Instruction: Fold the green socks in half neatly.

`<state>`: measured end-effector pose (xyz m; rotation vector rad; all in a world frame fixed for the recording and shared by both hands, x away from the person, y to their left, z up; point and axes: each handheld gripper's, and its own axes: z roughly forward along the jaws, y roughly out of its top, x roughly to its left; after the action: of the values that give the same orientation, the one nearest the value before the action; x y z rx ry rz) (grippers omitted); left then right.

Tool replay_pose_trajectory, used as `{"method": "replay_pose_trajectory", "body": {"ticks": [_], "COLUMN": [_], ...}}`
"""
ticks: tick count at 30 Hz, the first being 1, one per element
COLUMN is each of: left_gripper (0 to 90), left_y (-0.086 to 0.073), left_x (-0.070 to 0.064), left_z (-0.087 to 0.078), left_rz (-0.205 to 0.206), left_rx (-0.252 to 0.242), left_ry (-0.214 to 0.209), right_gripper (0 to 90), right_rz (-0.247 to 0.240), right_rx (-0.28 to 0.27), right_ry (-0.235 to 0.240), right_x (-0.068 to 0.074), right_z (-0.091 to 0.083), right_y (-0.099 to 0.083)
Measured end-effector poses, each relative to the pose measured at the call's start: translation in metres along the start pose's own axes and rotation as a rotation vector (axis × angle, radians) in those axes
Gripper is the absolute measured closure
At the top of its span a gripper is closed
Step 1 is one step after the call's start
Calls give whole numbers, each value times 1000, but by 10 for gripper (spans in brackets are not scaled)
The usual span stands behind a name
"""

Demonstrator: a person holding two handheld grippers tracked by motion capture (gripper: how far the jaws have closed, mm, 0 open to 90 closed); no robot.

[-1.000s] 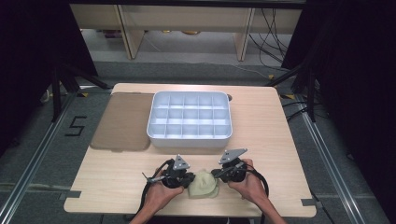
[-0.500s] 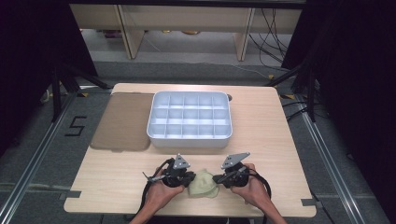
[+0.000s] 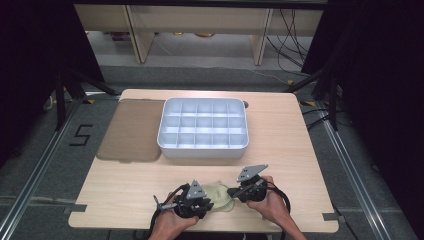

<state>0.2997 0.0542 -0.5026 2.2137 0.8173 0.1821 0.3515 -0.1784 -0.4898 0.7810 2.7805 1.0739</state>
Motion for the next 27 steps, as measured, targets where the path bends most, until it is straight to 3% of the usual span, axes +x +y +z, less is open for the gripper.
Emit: {"method": "replay_pose_trajectory", "body": {"ticks": [2, 5, 8, 12, 18, 24, 25, 27], "left_gripper": [783, 764, 741, 677, 618, 598, 603, 622], "left_y": [-2, 1, 3, 1, 1, -1, -1, -1], "left_x": [2, 4, 10, 19, 25, 22, 22, 22], "left_z": [0, -6, -16, -19, -11, -3, -1, 4], "left_rz": [-21, -21, -61, -111, -153, -154, -137, -134], "left_rx": [-6, -33, -73, -72, -50, -20, -7, 2], "left_ry": [0, -5, 5, 13, 18, 17, 23, 28], "right_gripper": [883, 878, 875, 870, 869, 862, 862, 862], "right_rz": [8, 2, 16, 0, -2, 2, 7, -16], "right_rx": [7, 0, -13, -23, -12, -9, -11, -18], "right_ry": [-2, -10, -3, -10, -9, -4, -3, -1], "right_x": [0, 0, 3, 3, 5, 5, 5, 5], "right_z": [1, 1, -2, -2, 0, 0, 0, 0], "right_y": [-1, 0, 2, 3, 4, 4, 4, 4]}}
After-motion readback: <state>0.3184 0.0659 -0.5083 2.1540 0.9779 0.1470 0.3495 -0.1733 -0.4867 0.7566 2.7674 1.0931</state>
